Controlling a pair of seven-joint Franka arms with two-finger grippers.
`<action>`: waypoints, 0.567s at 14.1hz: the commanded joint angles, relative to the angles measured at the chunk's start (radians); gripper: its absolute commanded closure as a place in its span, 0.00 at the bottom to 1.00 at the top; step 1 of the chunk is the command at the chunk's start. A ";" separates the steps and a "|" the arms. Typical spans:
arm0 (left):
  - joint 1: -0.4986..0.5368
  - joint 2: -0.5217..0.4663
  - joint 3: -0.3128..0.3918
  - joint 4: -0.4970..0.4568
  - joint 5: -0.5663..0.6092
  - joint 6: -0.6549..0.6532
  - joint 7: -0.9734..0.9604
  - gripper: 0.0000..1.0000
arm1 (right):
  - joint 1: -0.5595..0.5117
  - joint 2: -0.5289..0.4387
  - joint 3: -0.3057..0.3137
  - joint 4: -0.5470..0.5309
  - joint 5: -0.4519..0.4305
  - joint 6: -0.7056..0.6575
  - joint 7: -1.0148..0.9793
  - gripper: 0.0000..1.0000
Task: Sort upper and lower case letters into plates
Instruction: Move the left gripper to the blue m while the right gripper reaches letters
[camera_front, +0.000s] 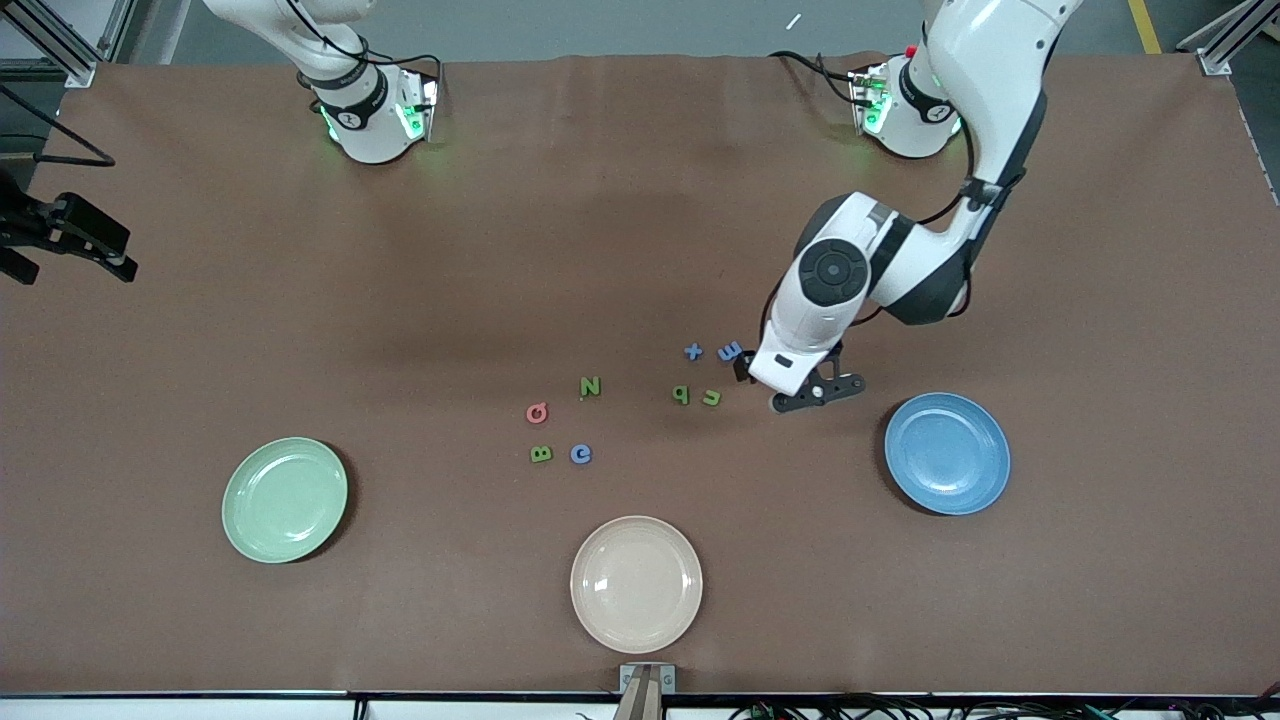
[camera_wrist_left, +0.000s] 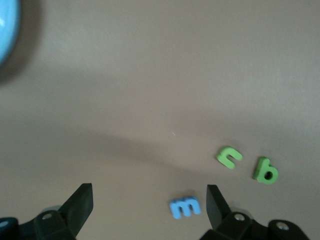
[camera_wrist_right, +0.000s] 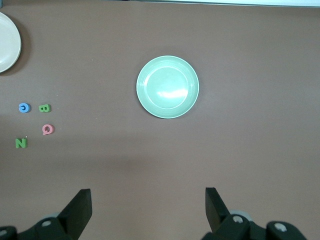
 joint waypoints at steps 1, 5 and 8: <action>-0.043 0.042 0.003 0.018 0.020 0.015 -0.167 0.00 | -0.016 0.005 0.009 0.009 0.005 -0.002 -0.007 0.00; -0.074 0.067 0.003 0.001 0.019 0.017 -0.300 0.10 | 0.007 0.053 0.014 0.010 0.017 -0.002 -0.007 0.00; -0.091 0.102 0.003 0.000 0.019 0.024 -0.335 0.17 | 0.055 0.103 0.015 0.009 0.021 -0.001 -0.004 0.00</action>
